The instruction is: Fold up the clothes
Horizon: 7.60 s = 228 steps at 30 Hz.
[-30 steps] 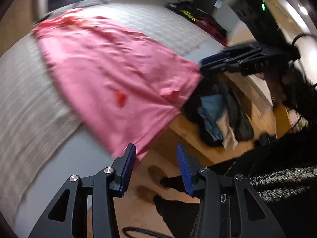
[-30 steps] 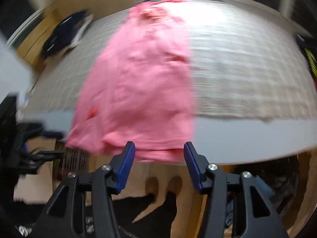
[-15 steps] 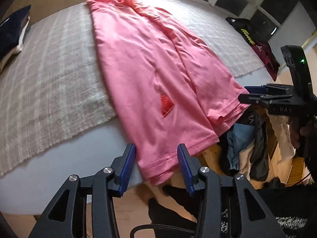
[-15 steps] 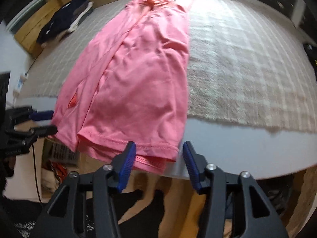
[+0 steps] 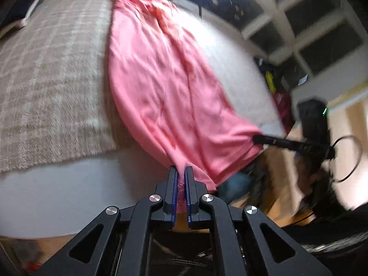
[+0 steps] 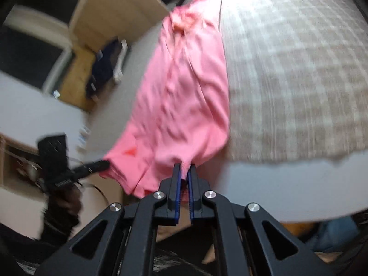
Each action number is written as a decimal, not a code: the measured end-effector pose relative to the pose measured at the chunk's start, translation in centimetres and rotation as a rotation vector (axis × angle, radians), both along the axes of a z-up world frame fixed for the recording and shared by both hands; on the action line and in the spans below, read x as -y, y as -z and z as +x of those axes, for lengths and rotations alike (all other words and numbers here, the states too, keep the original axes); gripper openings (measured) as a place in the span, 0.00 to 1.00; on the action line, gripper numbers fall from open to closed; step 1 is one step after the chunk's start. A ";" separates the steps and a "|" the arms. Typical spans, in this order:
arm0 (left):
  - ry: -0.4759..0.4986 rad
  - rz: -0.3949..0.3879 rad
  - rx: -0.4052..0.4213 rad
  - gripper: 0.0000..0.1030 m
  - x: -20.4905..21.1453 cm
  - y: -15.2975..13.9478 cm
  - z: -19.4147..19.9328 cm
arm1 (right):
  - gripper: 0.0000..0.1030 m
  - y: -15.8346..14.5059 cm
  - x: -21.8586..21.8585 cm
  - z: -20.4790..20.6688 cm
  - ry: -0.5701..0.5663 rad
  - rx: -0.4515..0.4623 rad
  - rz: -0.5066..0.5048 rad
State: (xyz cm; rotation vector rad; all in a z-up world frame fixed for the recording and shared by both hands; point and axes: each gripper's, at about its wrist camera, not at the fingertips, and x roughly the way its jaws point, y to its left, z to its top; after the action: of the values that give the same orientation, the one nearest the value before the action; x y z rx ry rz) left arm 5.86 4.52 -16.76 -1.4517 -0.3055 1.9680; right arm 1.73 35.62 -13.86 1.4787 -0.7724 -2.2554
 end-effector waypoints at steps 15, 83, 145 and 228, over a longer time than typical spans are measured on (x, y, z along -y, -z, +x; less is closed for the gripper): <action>-0.016 -0.183 -0.060 0.32 -1.8 -0.7 -23.1 | 0.22 -1.1 -1.8 -22.7 0.038 0.095 0.217; 0.176 -0.344 -0.241 0.15 -3.2 -0.5 -23.6 | 0.21 -1.1 -3.6 -22.6 -0.079 -0.121 0.359; 0.456 -0.430 -0.410 0.33 -10.8 3.3 -48.8 | 0.32 4.0 -5.2 -46.3 -0.231 -0.202 0.585; 0.571 -0.205 -0.188 0.31 -2.3 -4.3 -12.8 | 0.48 -0.6 5.1 -7.9 -0.294 -0.189 0.475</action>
State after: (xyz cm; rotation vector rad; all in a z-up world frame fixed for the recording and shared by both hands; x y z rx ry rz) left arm -6.98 6.84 -12.46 -1.2780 0.3692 1.6711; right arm -6.15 30.56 -13.26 1.4189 0.0473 -2.3933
